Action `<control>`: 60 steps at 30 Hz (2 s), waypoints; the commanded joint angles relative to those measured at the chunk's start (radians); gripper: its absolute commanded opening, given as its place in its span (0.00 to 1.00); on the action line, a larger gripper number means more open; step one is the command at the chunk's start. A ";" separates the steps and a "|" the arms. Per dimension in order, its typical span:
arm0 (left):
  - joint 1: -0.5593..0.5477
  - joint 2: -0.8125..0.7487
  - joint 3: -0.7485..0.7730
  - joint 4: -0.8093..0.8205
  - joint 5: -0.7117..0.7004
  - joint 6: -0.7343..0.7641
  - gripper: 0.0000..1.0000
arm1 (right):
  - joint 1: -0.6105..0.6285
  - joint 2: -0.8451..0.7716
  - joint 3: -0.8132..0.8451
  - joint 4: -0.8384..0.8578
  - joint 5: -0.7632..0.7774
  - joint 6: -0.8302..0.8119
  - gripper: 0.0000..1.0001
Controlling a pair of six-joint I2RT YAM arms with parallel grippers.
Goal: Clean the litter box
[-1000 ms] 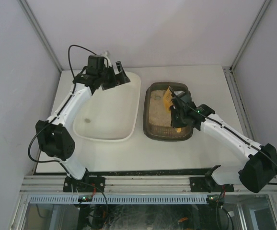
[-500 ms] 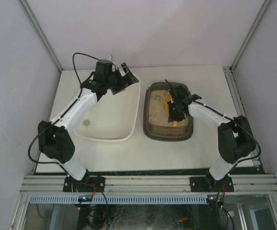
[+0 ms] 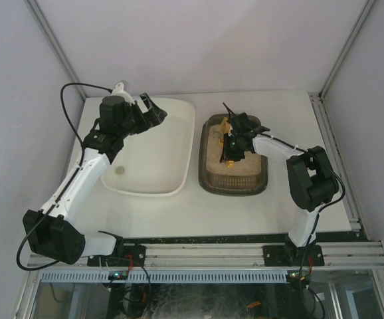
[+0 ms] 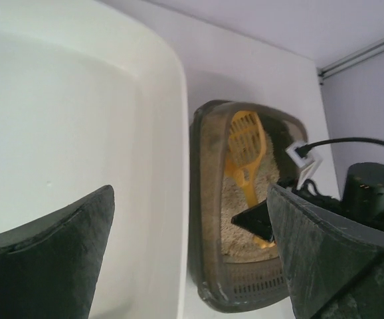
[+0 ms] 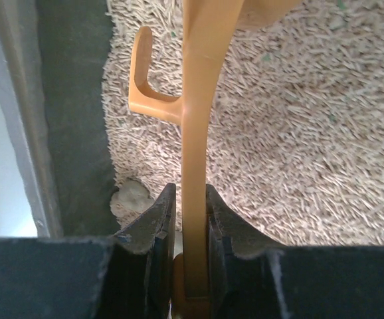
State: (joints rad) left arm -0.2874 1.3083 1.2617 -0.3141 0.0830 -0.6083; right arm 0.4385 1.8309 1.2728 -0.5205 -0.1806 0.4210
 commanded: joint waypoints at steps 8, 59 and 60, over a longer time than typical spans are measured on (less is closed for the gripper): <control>0.026 -0.047 -0.106 0.036 0.028 0.022 1.00 | -0.055 -0.010 -0.087 0.287 -0.379 0.119 0.00; 0.124 -0.277 -0.279 -0.191 0.001 0.402 1.00 | -0.162 -0.616 -0.894 0.856 -0.606 0.459 0.00; 0.125 -0.277 -0.284 -0.187 0.002 0.403 1.00 | -0.158 -0.621 -0.894 0.862 -0.614 0.468 0.00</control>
State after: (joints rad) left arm -0.1673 1.0538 1.0145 -0.5556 0.1207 -0.2367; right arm 0.2195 1.2057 0.3401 0.2485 -0.7906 0.8803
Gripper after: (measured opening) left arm 0.998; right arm 0.177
